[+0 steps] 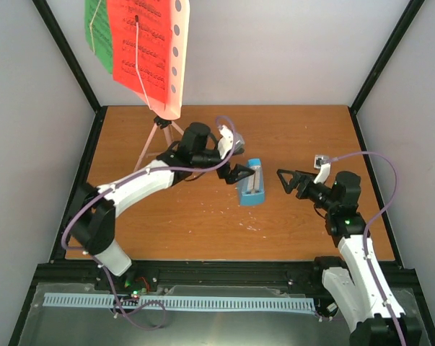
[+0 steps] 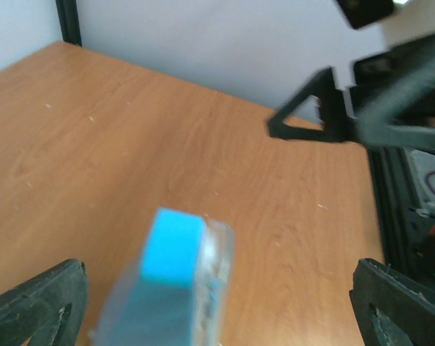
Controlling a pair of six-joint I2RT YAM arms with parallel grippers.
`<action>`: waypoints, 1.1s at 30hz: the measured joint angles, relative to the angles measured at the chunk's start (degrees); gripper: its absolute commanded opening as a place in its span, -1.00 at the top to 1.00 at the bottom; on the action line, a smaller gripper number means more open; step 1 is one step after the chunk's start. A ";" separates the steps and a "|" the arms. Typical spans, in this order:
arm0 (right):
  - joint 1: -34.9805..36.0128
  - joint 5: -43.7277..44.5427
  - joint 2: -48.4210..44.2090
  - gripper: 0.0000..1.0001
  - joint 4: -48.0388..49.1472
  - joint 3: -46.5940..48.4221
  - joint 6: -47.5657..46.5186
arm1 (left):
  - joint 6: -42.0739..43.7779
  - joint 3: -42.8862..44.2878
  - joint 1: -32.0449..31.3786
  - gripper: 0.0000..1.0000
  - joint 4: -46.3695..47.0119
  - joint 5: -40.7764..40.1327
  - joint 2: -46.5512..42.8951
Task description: Pack up the instrument practice props
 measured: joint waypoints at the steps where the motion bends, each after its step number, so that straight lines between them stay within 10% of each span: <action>1: 0.00 -0.48 -1.22 -1.00 -0.85 0.07 -0.07 | 1.20 2.56 0.00 -0.99 -0.46 -0.02 2.19; 10: 0.00 -2.32 -8.26 -1.00 -6.25 0.07 -0.28 | 8.61 14.73 0.00 -0.96 -5.14 3.78 14.84; 33: -0.02 0.33 -11.93 -1.00 -9.18 -3.69 0.76 | 12.00 14.58 -0.22 0.07 -7.34 5.11 17.05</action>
